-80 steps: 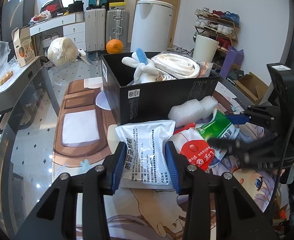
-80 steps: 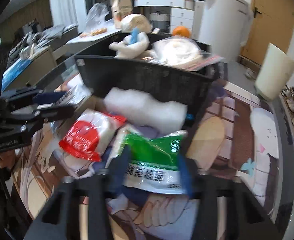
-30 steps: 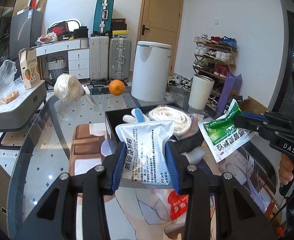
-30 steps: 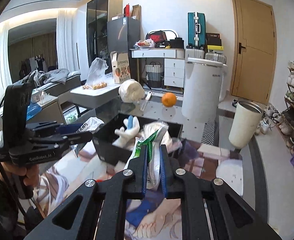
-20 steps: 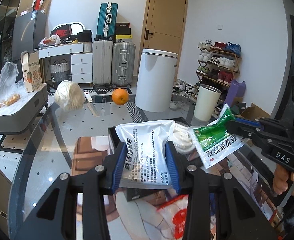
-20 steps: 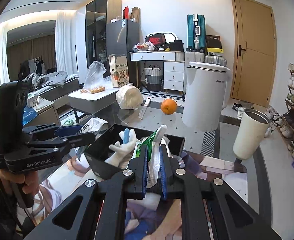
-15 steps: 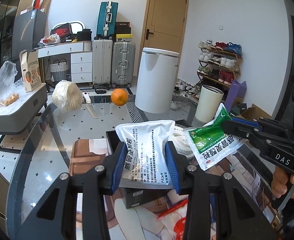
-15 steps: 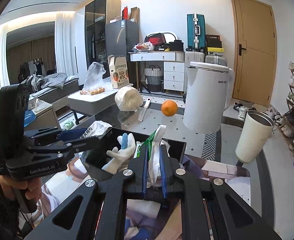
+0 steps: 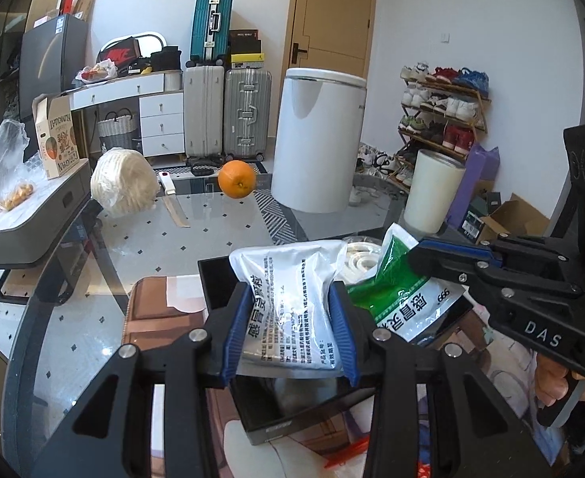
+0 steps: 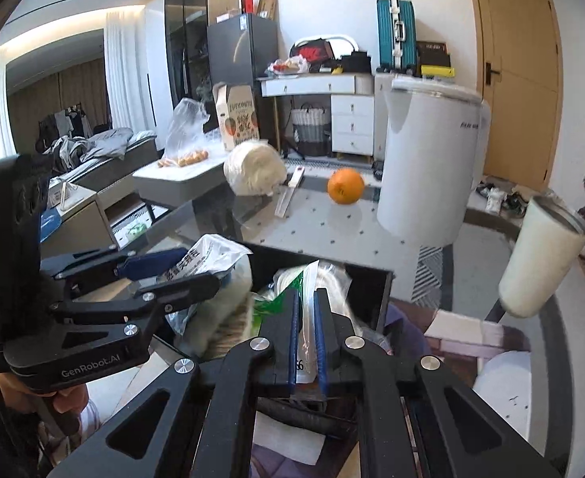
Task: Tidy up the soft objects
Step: 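Lift the green sachet and white pouch over the black bin with both grippers, then release the green sachet and white pouch into the bin with both grippers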
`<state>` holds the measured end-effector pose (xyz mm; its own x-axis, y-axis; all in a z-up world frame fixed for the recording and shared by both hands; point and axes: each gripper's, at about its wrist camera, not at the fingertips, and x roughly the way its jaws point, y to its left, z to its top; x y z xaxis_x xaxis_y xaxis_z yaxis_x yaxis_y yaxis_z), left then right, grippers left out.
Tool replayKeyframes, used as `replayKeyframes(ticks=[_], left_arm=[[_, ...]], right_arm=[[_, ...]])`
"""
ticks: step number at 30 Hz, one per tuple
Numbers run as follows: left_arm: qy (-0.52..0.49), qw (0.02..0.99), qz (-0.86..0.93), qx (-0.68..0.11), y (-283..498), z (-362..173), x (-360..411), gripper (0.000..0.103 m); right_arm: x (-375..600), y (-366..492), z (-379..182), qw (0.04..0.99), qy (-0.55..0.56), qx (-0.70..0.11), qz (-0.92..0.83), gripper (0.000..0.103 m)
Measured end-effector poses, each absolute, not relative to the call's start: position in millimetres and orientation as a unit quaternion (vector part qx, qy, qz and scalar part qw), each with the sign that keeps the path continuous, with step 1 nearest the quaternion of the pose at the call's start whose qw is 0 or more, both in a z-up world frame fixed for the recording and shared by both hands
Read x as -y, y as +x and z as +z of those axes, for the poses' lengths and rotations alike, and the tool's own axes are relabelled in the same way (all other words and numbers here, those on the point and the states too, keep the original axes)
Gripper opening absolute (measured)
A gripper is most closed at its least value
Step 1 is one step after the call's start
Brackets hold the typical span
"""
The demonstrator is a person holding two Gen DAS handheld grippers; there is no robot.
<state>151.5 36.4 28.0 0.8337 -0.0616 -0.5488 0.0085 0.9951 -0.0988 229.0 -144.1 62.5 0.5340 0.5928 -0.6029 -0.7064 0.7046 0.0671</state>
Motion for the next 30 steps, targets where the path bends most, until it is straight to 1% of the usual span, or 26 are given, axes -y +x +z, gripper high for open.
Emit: replayKeyframes(ticks=[11,13,14,15,16,17,18,19,20,21,22,23,24,26,27,29,30], left_arm=[[-0.028,0.951,-0.027,-0.306,160,17,-32,0.038],[-0.022,0.951,-0.026,-0.308,158,17,-30,0.039],[-0.021,0.951,-0.026,-0.308,156,18,-31,0.039],[-0.021,0.951,-0.026,-0.308,153,19,-31,0.043],[-0.021,0.951,-0.025,-0.308,151,19,-31,0.053],[-0.022,0.951,-0.024,-0.307,148,20,-31,0.057],[-0.027,0.952,-0.027,-0.303,143,22,-31,0.062],[-0.031,0.953,-0.030,-0.299,137,24,-31,0.064],[-0.033,0.954,-0.031,-0.296,132,25,-31,0.066],[-0.034,0.955,-0.029,-0.294,126,27,-32,0.073],[-0.034,0.956,-0.028,-0.292,122,29,-32,0.083],[-0.034,0.957,-0.025,-0.288,116,30,-32,0.086],[-0.037,0.959,-0.024,-0.280,109,32,-32,0.090],[-0.043,0.961,-0.022,-0.272,98,35,-33,0.097],[-0.046,0.962,-0.020,-0.270,94,36,-33,0.102],[-0.047,0.963,-0.010,-0.266,87,35,-33,0.103],[-0.045,0.963,-0.005,-0.267,84,34,-32,0.103]], right_arm=[[127,232,46,0.856,-0.133,-0.329,0.377,0.007],[130,231,50,0.857,-0.129,-0.325,0.379,0.009],[133,229,53,0.858,-0.125,-0.321,0.380,0.013],[135,227,55,0.859,-0.122,-0.319,0.381,0.014],[141,224,59,0.862,-0.119,-0.314,0.381,0.016],[145,220,62,0.864,-0.116,-0.310,0.380,0.024],[150,217,64,0.865,-0.112,-0.308,0.380,0.034],[154,213,66,0.867,-0.108,-0.306,0.379,0.039],[159,209,67,0.869,-0.105,-0.304,0.377,0.050],[165,203,68,0.872,-0.103,-0.302,0.372,0.060],[169,200,68,0.874,-0.101,-0.300,0.368,0.066],[174,196,68,0.876,-0.095,-0.299,0.365,0.080],[178,193,67,0.878,-0.089,-0.300,0.363,0.091],[187,188,65,0.879,-0.079,-0.307,0.357,0.094],[189,185,63,0.879,-0.076,-0.310,0.354,0.097],[193,181,60,0.879,-0.070,-0.316,0.351,0.102],[194,179,59,0.878,-0.070,-0.318,0.352,0.102]])
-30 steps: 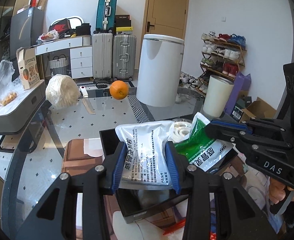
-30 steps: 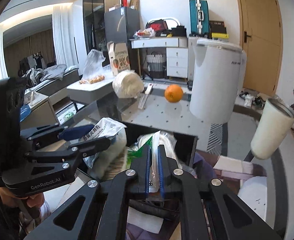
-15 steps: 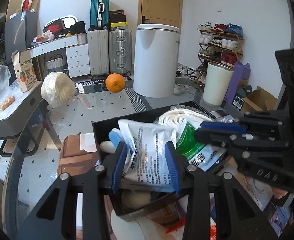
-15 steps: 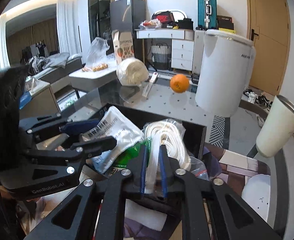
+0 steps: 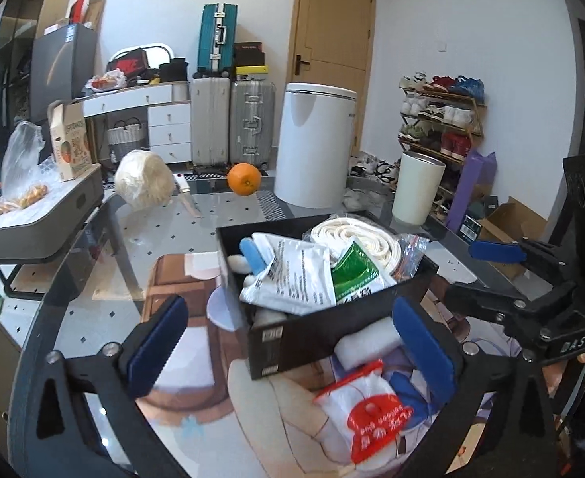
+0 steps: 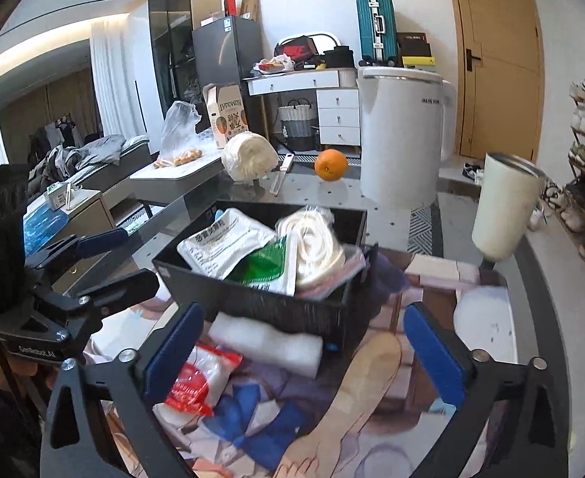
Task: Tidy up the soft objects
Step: 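Release the green sachet and white pouch into the bin with both grippers, then move the left gripper down onto the red-and-white balloon bag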
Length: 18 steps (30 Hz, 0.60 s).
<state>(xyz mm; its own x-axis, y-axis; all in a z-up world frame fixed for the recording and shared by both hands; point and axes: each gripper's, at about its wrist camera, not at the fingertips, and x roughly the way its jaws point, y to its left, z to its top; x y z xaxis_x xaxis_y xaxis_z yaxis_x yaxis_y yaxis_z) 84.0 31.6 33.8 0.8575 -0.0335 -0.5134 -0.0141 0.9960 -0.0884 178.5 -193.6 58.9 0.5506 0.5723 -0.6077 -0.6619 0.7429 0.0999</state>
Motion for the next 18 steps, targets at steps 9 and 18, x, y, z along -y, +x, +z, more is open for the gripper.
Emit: replayKeyframes(ticks=[9,18], left_arm=[[-0.032,0.959,0.004,-0.281,71,19,-21,0.103],[-0.010,0.955,0.008,-0.297,68,12,-8,0.103]], right_arm=[[195,170,49,0.874,-0.088,-0.330,0.345,0.102],[204,174,49,0.871,-0.086,-0.346,0.338,0.102]])
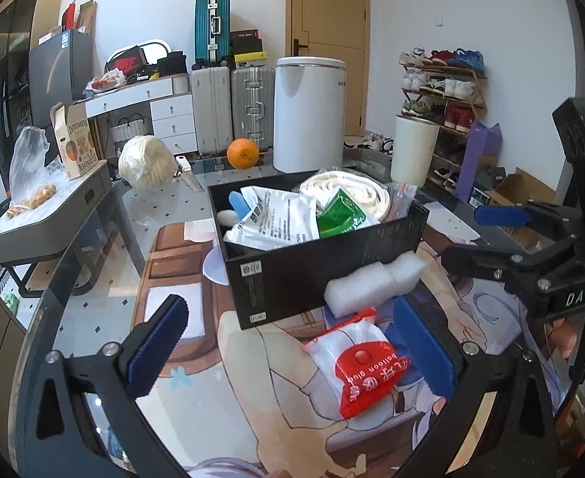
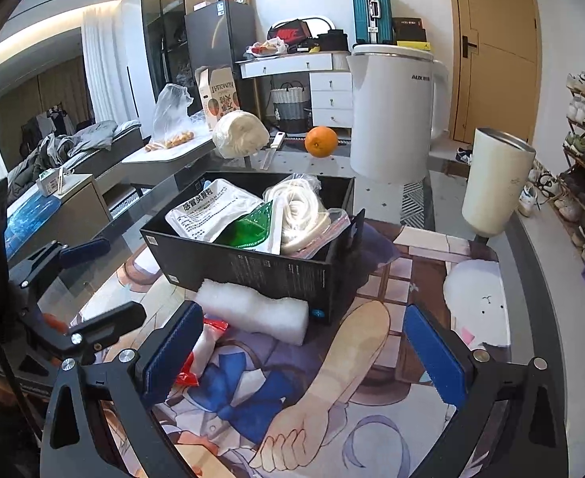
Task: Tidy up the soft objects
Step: 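Move the left gripper down onto the red-and-white balloon bag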
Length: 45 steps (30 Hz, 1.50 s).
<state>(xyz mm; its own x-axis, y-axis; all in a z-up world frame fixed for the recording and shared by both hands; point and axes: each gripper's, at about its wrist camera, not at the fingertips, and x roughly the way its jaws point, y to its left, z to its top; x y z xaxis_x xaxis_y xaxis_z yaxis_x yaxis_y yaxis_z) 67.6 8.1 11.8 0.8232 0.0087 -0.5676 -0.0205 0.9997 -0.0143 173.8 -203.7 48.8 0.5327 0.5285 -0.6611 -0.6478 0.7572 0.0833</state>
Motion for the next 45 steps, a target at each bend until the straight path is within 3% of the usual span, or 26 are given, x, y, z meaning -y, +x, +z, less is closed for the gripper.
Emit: replayKeyframes(ticks=[30,45], left_arm=[[0.019,0.903,-0.013,-0.430,108,-23,34,0.103],[0.006,0.891,-0.029,-0.453,111,-32,31,0.102]], right_arm=[[211,181,44,0.864,-0.083,-0.375,0.325,0.102],[208,182,37,0.860,-0.086,-0.384,0.325,0.102]])
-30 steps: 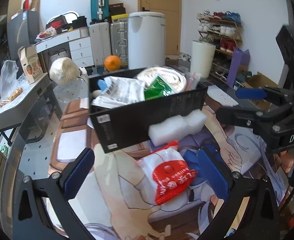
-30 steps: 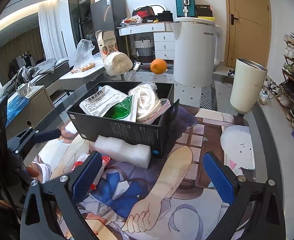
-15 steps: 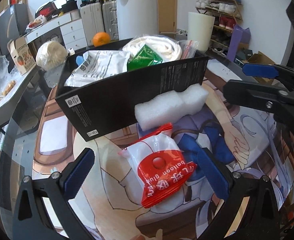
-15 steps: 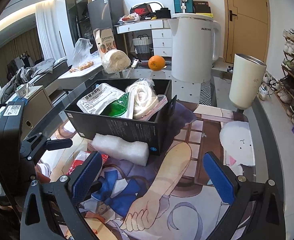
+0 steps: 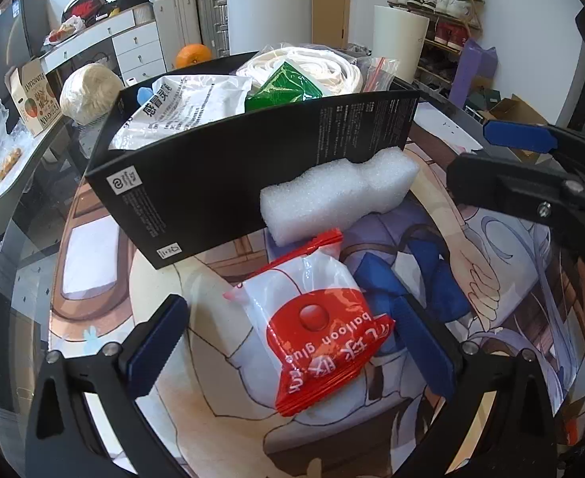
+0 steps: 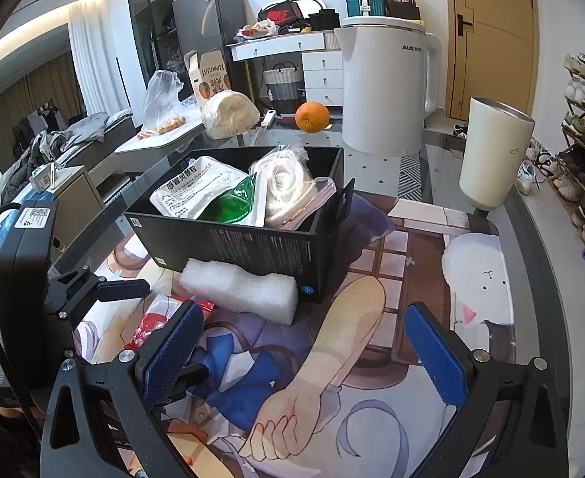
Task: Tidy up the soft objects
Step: 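Move the left gripper down onto the red-and-white balloon bag, then grasp and lift the balloon bag with the left gripper while the right grasps the white foam block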
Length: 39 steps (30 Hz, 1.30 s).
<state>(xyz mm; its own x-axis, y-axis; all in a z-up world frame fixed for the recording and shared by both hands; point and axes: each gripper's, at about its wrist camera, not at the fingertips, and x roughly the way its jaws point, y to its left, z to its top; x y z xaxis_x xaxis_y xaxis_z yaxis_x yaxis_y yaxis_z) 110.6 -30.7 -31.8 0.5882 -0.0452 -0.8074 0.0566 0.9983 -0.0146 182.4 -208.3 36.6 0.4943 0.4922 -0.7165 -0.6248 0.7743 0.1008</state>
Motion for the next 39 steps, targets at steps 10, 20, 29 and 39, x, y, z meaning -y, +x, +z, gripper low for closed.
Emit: replayKeyframes(ticks=[10,20,29,39], left_arm=[[0.001,0.900,-0.028,-0.434,103,-28,24,0.059],[0.003,0.909,-0.024,-0.416,89,-23,14,0.047],[-0.012,0.918,-0.003,-0.397,77,-19,-8,0.047],[-0.051,0.928,0.023,-0.369,69,-14,-33,0.047]], right_arm=[[203,179,31,0.856,-0.093,-0.389,0.327,0.102],[199,178,26,0.854,-0.094,-0.393,0.328,0.102],[185,179,13,0.845,-0.078,-0.416,0.327,0.102],[155,172,4,0.843,-0.092,-0.423,0.319,0.102]])
